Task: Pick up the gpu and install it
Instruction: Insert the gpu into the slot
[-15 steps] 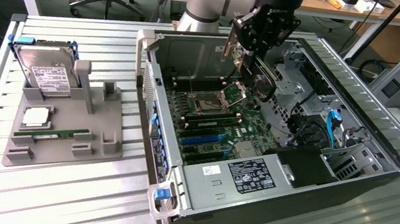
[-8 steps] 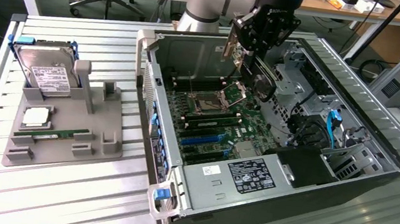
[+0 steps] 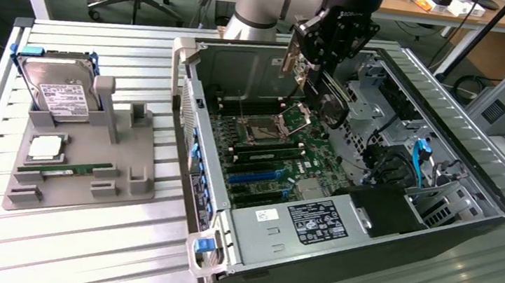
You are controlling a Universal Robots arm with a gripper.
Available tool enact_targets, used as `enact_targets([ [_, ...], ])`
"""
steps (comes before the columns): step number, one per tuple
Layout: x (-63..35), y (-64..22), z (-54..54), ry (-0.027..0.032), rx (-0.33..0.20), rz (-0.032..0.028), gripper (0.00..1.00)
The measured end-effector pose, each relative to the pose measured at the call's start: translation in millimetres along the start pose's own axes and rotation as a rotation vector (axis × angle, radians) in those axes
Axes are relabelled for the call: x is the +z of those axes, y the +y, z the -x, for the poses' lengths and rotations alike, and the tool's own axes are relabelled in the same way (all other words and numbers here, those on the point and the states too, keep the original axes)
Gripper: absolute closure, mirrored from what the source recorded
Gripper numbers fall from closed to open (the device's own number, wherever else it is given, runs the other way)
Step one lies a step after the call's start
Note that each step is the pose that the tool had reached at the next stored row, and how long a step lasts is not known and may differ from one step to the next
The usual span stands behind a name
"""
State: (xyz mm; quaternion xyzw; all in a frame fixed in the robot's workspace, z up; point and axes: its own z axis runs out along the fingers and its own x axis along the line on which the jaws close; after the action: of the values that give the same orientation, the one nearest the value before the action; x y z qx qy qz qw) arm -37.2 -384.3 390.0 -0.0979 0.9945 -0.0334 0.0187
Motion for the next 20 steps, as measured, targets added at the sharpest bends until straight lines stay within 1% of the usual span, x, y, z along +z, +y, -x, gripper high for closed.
enact_targets([
  [20,0.0,-0.3,0.0,-0.0007,-0.011,-0.0002,0.73],
])
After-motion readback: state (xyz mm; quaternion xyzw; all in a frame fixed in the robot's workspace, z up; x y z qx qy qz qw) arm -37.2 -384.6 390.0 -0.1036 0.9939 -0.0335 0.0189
